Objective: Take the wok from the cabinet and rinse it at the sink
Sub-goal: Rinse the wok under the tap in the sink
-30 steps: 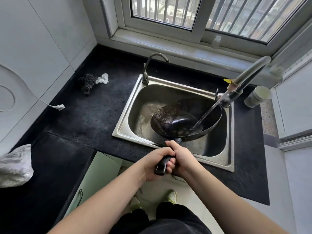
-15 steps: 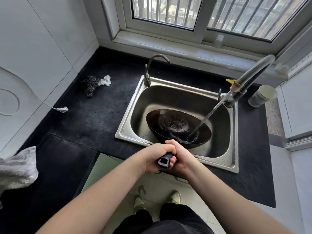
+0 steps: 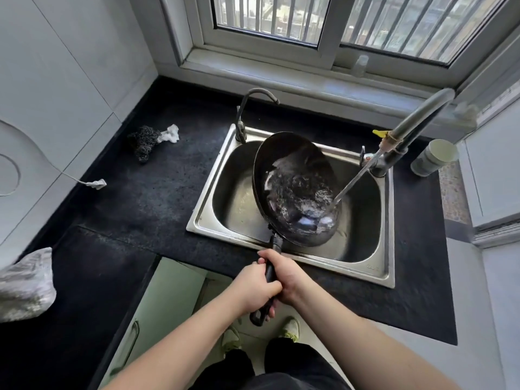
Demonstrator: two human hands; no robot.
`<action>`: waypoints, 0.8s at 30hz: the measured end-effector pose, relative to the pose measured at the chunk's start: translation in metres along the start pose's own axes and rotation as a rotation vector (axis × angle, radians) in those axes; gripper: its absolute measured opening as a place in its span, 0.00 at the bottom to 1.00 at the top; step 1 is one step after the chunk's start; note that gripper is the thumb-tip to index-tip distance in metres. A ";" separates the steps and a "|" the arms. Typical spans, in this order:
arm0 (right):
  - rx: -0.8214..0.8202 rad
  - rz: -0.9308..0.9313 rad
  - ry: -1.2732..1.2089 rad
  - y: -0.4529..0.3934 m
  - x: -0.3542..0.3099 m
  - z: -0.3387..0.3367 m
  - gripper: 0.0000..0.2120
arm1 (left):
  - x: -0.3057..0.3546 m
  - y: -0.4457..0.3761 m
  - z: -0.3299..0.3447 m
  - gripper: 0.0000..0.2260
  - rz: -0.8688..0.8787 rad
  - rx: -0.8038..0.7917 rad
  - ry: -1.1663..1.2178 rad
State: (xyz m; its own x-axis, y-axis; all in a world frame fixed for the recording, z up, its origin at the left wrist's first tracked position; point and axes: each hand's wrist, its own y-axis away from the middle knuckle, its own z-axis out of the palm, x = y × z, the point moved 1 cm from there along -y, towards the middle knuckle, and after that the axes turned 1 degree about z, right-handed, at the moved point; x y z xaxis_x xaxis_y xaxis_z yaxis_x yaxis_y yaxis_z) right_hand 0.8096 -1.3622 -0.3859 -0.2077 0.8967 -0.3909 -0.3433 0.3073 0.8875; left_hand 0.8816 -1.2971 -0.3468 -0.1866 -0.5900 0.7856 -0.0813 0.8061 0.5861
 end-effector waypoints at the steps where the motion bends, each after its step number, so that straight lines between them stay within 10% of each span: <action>1: 0.011 -0.034 0.006 -0.001 0.002 0.002 0.15 | -0.004 -0.001 -0.001 0.02 0.018 0.000 -0.007; 24: 0.335 -0.454 0.597 -0.016 -0.024 -0.013 0.09 | -0.037 -0.062 0.017 0.04 0.151 0.097 -0.107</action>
State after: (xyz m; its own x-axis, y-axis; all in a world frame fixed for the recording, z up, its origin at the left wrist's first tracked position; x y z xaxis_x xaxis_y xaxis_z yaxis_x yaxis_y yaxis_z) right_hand 0.8083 -1.3926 -0.3945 -0.5994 0.3702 -0.7097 -0.2390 0.7634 0.6001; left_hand 0.8769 -1.3245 -0.4150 -0.3065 -0.4580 0.8344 -0.1379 0.8888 0.4372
